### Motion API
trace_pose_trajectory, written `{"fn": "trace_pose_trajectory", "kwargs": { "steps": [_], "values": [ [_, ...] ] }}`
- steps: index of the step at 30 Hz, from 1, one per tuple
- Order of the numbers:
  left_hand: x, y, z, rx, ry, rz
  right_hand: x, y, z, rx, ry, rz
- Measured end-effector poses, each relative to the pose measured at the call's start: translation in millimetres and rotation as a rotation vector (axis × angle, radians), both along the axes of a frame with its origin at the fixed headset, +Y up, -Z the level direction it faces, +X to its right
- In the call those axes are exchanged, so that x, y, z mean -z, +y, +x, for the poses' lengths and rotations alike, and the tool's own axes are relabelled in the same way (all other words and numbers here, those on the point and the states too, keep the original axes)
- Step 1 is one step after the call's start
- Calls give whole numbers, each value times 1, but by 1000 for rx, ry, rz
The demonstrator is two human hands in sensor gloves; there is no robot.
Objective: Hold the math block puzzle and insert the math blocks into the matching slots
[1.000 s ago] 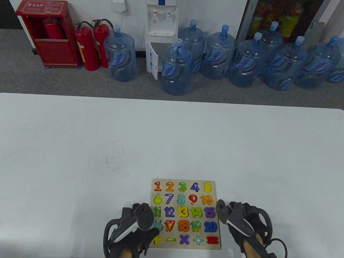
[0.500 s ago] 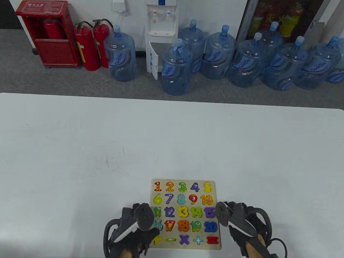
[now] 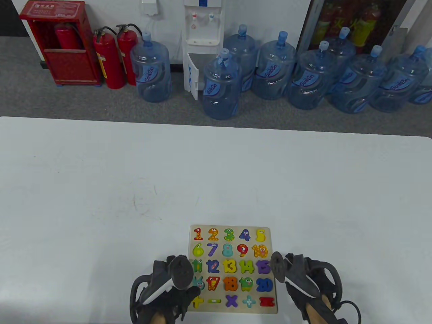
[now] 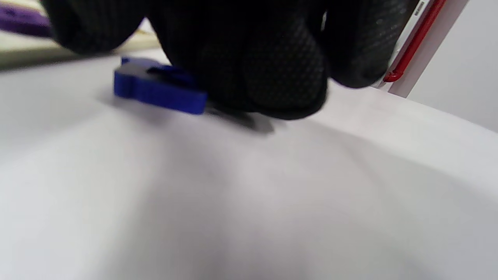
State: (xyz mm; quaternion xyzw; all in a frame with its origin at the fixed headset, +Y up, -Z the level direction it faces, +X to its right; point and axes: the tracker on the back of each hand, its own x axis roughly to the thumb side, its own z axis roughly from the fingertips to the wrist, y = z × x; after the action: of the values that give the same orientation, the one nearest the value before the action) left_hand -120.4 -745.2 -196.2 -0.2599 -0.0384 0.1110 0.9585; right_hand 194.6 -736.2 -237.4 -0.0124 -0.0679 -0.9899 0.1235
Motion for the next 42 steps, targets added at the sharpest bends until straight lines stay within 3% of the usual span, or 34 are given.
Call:
{"fn": "trace_pose_trajectory", "kwargs": {
  "steps": [3,11,14,22,29,37,42],
  "values": [
    [0,0,0,1,0,-1,-3,5,2,9,21,43],
    [0,0,0,2,1,-2,-1,-7,-3,17,85,-91],
    [0,0,0,2,0,-3,0,-7,-6,18,97,2],
    [0,0,0,1,3,-4,0,2,-21,-39,130,41],
    [1,0,-1,1,10,-4,-3,19,-51,-15,206,82],
    [0,0,-1,24,17,-1,-7,38,-110,2,314,73],
    [0,0,-3,56,36,1,-8,32,-144,48,368,27]
  ]
}}
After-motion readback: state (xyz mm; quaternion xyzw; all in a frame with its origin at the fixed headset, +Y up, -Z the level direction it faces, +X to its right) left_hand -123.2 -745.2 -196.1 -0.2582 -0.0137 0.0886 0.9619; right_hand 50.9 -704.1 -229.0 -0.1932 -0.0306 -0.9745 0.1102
